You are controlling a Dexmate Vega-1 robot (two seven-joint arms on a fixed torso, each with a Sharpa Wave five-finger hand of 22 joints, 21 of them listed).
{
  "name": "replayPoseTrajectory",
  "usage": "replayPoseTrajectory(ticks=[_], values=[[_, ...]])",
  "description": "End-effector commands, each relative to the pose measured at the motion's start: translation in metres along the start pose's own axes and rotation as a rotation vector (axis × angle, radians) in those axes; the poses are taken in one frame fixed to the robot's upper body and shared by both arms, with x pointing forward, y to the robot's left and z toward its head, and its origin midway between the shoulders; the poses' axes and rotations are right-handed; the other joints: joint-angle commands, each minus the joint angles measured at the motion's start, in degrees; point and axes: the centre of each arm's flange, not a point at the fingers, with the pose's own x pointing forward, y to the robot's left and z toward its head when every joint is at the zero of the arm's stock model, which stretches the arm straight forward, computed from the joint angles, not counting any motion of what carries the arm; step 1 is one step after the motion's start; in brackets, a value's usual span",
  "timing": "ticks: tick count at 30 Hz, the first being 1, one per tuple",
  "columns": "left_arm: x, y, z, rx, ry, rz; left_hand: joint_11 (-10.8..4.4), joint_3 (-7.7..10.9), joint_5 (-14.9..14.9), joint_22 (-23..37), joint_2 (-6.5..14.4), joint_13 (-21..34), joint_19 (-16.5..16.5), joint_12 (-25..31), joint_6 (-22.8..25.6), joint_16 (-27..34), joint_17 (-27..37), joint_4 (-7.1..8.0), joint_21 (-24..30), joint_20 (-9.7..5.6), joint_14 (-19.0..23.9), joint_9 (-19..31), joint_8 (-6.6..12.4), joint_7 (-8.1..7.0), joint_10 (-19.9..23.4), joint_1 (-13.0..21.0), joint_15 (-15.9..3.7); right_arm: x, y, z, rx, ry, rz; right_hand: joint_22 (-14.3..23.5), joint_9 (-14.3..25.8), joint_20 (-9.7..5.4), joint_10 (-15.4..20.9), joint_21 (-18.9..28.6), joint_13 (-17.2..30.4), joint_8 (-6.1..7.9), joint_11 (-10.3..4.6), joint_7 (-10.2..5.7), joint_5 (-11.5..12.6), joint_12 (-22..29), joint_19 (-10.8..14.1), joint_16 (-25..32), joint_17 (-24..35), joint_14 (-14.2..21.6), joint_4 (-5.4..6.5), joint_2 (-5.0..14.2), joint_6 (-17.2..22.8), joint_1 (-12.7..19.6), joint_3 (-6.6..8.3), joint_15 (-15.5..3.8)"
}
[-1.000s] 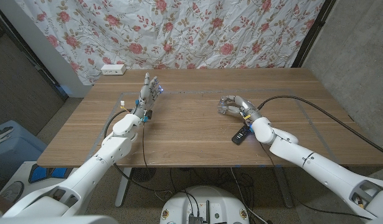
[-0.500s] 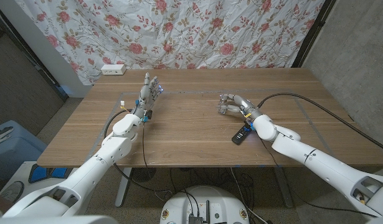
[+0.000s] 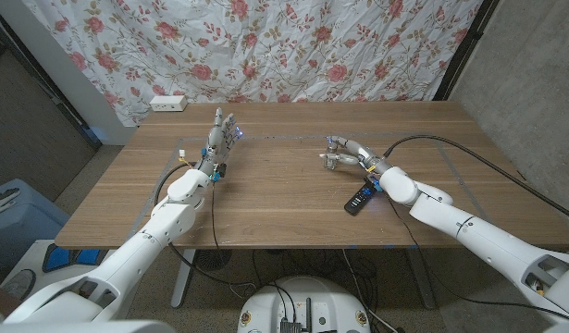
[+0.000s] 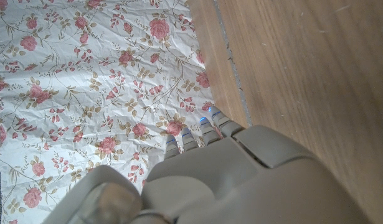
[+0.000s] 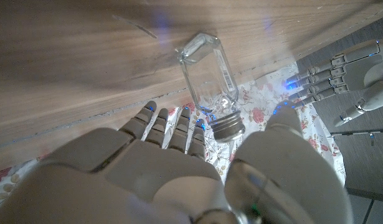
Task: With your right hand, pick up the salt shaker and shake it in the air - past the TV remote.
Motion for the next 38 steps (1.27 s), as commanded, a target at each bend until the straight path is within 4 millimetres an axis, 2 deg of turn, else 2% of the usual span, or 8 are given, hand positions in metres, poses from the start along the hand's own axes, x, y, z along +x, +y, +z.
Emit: replayPoseTrajectory(ticks=[1,10,20,31,38], values=[[0.000,0.000,0.000,0.000,0.001,0.000,-0.49,-0.47,0.4,0.3,5.8,0.2,0.5,0.2,0.3,0.3,0.1,0.07,-0.3,-1.36,0.1,0.2,0.27,-0.51,0.1,0.0,-5.75,0.001,-0.016,-0.006,0.124,-0.042,-0.037,0.1,0.0,-0.88,-1.6,0.4,-0.3,-0.05,0.26,0.05,0.2,0.0,0.2,-0.7,-0.1,-1.1,0.51,-0.09,-1.6,-1.7,-0.62,0.67],[0.000,0.000,0.000,0.000,0.001,0.000,-0.49,-0.47,0.4,0.3,5.8,0.2,0.5,0.2,0.3,0.3,0.1,0.07,-0.3,-1.35,0.1,0.2,0.27,-0.58,0.0,0.0,-5.85,0.006,-0.026,-0.005,0.264,-0.046,-0.092,0.1,-0.3,-1.42,-4.6,0.2,-1.1,-0.20,0.84,0.35,0.0,-0.1,-0.5,-1.9,-0.7,-3.5,1.47,-0.10,-5.1,-4.6,-1.45,1.43],[0.000,0.000,0.000,0.000,0.001,0.000,-0.49,-0.48,0.4,0.3,5.8,0.2,0.5,0.2,0.2,0.3,0.1,0.07,-0.3,-1.36,0.0,0.2,0.24,-0.60,0.1,0.0,-5.77,0.006,-0.025,-0.007,0.435,-0.041,-0.164,0.1,-0.4,-1.71,-5.9,0.4,-1.6,0.08,1.58,1.15,0.0,0.1,-0.3,-2.1,-0.9,-3.8,2.57,0.54,-6.2,-7.1,-1.95,1.56],[0.000,0.000,-0.001,0.000,0.001,0.000,-0.44,-0.48,0.4,0.3,5.8,0.2,0.5,0.2,0.3,0.3,0.1,0.07,-0.3,-1.33,0.0,0.2,0.27,-0.56,0.1,0.0,-5.77,-0.002,-0.037,-0.016,0.535,-0.030,-0.234,0.1,-0.5,-2.42,-5.9,0.6,-1.9,0.53,1.82,1.95,0.0,0.5,0.2,-1.9,-1.1,-3.2,3.45,1.16,-5.8,-9.1,-2.28,0.97],[0.000,0.000,0.000,0.000,0.001,0.000,-0.45,-0.48,0.4,0.3,5.8,0.2,0.5,0.2,0.2,0.3,0.1,0.07,-0.3,-1.34,0.0,0.2,0.26,-0.61,0.1,0.0,-5.77,-0.015,-0.050,-0.032,0.666,-0.026,-0.294,0.1,-0.6,-2.40,-5.4,0.5,-2.2,1.02,2.12,1.89,0.1,0.8,0.3,-1.8,-1.2,-2.9,4.29,2.01,-4.5,-10.7,-2.45,0.53]])
